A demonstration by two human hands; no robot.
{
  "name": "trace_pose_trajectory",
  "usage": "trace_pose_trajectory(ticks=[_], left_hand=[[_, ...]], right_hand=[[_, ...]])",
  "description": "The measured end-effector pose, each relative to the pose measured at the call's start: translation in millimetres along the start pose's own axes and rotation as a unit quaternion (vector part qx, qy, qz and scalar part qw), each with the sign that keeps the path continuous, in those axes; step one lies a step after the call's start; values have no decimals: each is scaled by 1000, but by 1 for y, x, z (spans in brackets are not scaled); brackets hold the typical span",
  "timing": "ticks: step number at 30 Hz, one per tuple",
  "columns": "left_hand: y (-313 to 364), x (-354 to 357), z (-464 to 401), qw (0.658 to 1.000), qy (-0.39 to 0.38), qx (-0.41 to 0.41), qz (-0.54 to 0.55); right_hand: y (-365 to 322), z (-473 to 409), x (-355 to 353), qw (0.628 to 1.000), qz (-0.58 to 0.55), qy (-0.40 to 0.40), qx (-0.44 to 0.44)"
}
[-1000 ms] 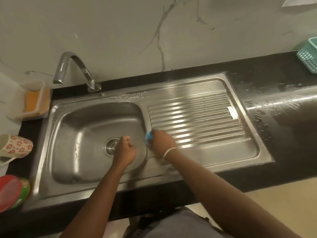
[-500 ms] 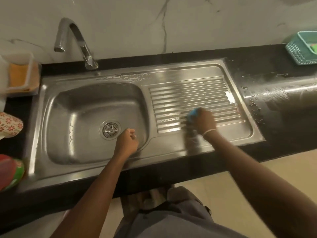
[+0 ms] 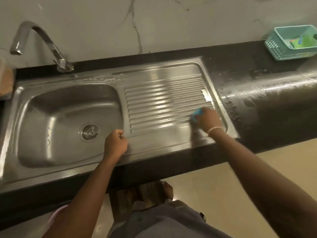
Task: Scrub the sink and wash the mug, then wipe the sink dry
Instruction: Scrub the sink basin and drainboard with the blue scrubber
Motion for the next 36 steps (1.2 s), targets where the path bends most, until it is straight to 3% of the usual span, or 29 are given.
trace_pose_trajectory(ticks=[3,5,10,14,18,20,25,28,31,36], left_hand=[[15,14,16,999,30,-16,-22],[16,16,22,999,39,-26,-18],[8,4,37,998,44,-34,26],[3,-10,43,994,68,-30,79],[-1,-24,39,992,98,-9,83],[-3,-28,33,993,93,1,77],[-14,-29,21,997,36,18,65],[-18,-37,18,998,17,28,56],[-22,-53,18,998,24,30,56],[-35,-74,20,997,38,15,72]], right_hand=[[69,-24,-43,998,1,36,48],[62,-25,-36,999,10,26,22],[-60,21,52,993,4,-53,-101],[-170,65,115,961,44,-117,-246],[-189,88,127,936,68,-185,-291],[-150,78,111,953,54,-166,-250],[27,16,-10,997,68,-21,-11],[58,7,-27,999,13,27,43],[0,31,23,1000,1,9,13],[-168,103,151,977,11,-125,-174]])
Point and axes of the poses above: each hand's wrist, its own z-axis away from the middle knuckle, its own x-axis out of the palm, y = z × x, the point moved 3 cm from there along -z, towards the middle knuckle, and after that the axes turned 14 degrees about -y, right-handed, at the moved point
